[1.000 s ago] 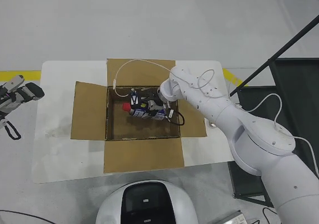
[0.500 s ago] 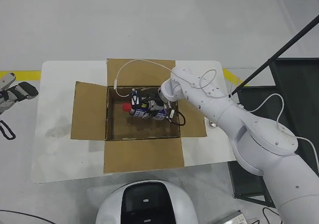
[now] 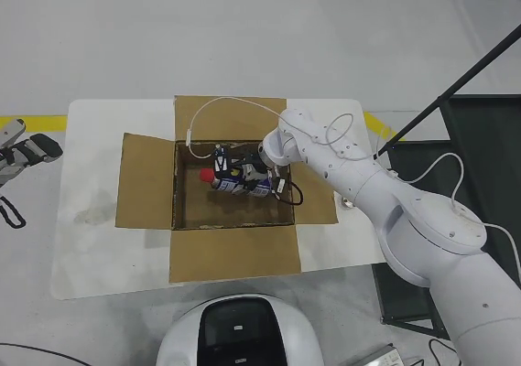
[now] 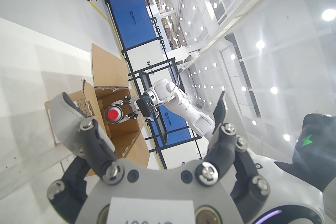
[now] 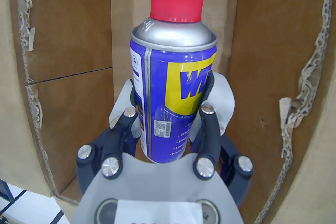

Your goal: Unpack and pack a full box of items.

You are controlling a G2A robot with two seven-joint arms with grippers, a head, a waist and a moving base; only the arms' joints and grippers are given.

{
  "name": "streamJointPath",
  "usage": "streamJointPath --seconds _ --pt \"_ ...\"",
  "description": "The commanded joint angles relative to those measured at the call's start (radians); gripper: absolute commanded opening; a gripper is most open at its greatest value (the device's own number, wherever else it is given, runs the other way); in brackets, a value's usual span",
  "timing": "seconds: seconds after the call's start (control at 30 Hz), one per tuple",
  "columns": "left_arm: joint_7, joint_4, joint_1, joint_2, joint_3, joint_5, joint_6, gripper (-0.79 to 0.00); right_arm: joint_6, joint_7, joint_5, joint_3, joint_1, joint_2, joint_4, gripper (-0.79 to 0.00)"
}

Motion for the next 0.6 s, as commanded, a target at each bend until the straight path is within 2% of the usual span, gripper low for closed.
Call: streamJointPath --seconds 0.0,0.4,0.57 --pt "0.0 0.0 0.0 0.0 0.0 0.0 0.0 0.0 0.0 0.0 0.0 0.0 0.0 0.0 0.0 -0.785" --pt "0.0 0.0 0.0 0.0 0.0 0.0 0.0 0.0 0.016 -0.018 0.005 0.01 -0.011 0.003 -0.01 -0.785" --pt "0.0 0.0 0.0 0.0 0.0 0.0 0.0 0.0 0.0 -0.102 0.016 0.049 -0.011 0.035 -0.064 -0.785"
